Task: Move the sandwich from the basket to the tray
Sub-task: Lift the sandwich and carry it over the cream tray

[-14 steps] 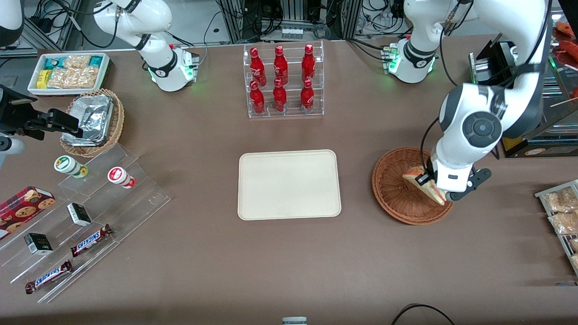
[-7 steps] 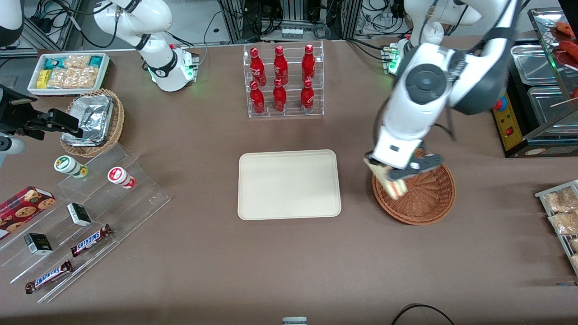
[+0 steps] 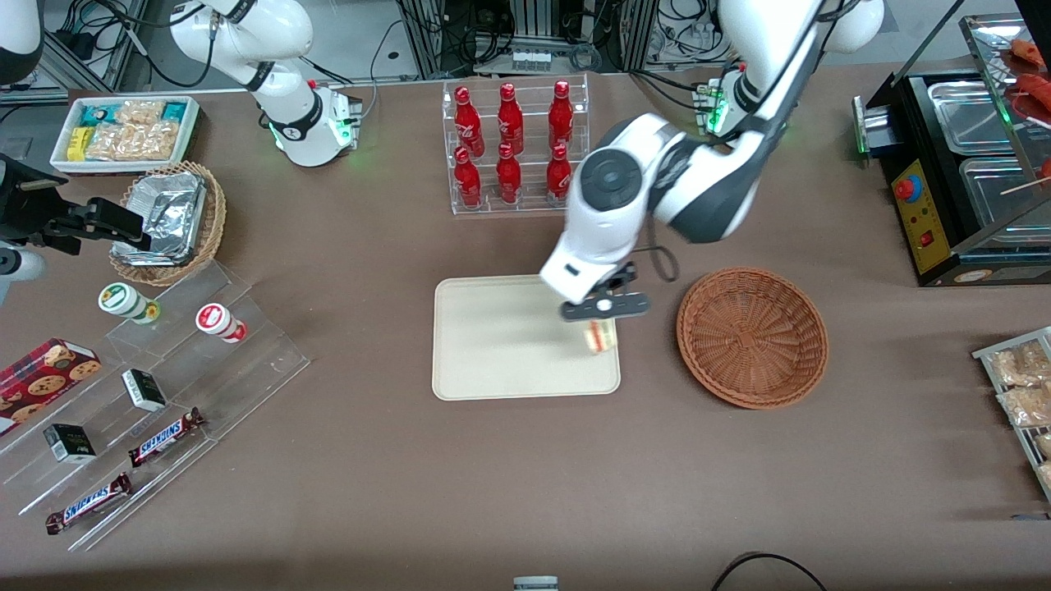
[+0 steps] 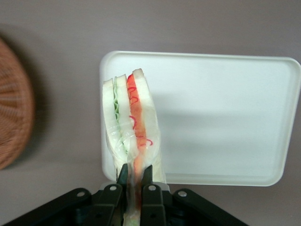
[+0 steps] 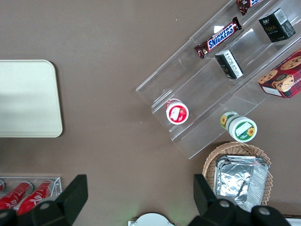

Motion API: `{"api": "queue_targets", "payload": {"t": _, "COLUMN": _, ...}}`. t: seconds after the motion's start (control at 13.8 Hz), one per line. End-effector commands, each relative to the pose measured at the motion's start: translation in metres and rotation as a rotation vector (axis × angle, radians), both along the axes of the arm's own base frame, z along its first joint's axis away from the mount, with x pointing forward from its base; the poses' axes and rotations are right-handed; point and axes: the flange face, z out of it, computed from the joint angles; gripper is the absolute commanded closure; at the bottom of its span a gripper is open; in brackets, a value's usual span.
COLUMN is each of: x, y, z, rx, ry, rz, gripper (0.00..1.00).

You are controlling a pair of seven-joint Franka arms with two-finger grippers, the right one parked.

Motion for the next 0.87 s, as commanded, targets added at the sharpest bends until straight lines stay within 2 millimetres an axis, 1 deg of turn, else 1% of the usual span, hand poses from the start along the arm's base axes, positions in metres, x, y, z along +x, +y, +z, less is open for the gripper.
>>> {"api": "queue_targets", "payload": {"t": 0.0, "x": -0.001, "y": -0.040, "z": -0.032, "rx": -0.037, "ry": -0.011, "rz": -0.028, "gripper": 1.00}}
{"api": "queue_targets", "payload": {"t": 0.15, "x": -0.009, "y": -0.052, "z": -0.053, "rx": -0.029, "ry": -0.008, "rz": -0.050, "gripper": 1.00}}
{"api": "queue_targets", "payload": {"t": 0.22, "x": -0.011, "y": -0.057, "z": -0.060, "rx": -0.036, "ry": -0.014, "rz": -0.071, "gripper": 1.00}}
{"api": "queue_targets", "payload": {"t": 0.29, "x": -0.009, "y": -0.059, "z": -0.072, "rx": -0.039, "ry": -0.028, "rz": -0.086, "gripper": 1.00}}
{"api": "queue_targets", "payload": {"t": 0.44, "x": -0.012, "y": -0.067, "z": -0.095, "rx": -0.032, "ry": -0.040, "rz": -0.130, "gripper": 1.00}}
{"api": "queue_targets", "payload": {"t": 0.51, "x": -0.018, "y": -0.073, "z": -0.101, "rx": -0.032, "ry": -0.043, "rz": -0.144, "gripper": 1.00}}
{"api": "queue_targets", "payload": {"t": 0.65, "x": -0.025, "y": -0.079, "z": -0.115, "rx": -0.022, "ry": -0.031, "rz": -0.158, "gripper": 1.00}}
{"api": "queue_targets", "payload": {"t": 0.73, "x": -0.027, "y": -0.081, "z": -0.118, "rx": -0.022, "ry": -0.036, "rz": -0.165, "gripper": 1.00}}
{"api": "queue_targets", "payload": {"t": 0.8, "x": -0.027, "y": -0.082, "z": -0.124, "rx": -0.017, "ry": -0.039, "rz": -0.172, "gripper": 1.00}}
